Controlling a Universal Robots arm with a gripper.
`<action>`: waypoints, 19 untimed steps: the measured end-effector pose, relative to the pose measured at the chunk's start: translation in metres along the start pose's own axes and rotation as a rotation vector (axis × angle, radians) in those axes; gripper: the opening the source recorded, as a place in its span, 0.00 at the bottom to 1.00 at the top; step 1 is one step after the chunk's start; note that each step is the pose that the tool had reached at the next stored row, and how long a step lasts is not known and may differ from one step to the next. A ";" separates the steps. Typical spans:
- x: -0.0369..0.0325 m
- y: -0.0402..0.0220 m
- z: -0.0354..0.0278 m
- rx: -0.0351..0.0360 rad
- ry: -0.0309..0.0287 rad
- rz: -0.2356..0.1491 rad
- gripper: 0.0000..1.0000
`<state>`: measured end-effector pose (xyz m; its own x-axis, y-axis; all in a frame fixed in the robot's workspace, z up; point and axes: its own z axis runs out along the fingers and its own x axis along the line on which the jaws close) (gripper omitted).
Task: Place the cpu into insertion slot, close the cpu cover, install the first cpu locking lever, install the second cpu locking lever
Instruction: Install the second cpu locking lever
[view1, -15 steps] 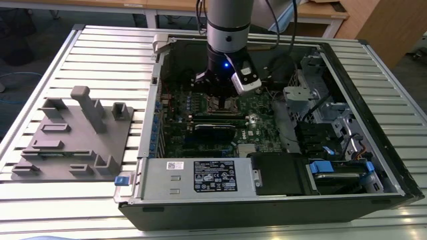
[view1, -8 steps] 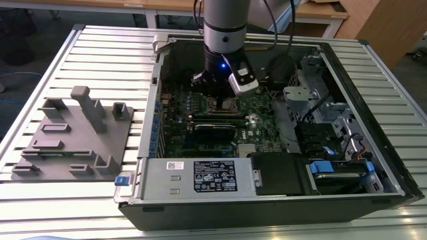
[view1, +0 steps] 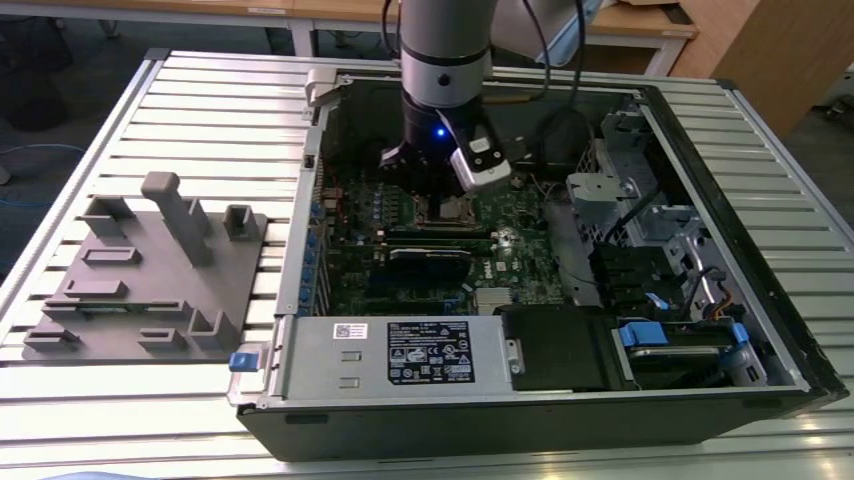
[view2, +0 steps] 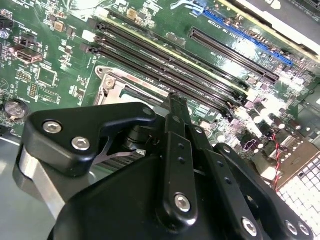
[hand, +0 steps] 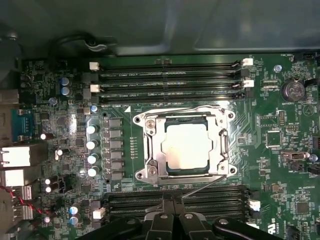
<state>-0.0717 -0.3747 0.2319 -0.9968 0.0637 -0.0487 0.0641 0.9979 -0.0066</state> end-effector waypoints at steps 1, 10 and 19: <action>0.0004 -0.0001 0.0007 0.0000 0.0000 0.000 0.11; 0.0016 -0.0002 0.0023 0.0000 0.0000 0.000 0.11; 0.0017 -0.0001 0.0037 -0.0003 -0.0002 0.000 0.11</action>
<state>-0.0733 -0.3748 0.2281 -0.9968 0.0638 -0.0489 0.0641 0.9979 -0.0062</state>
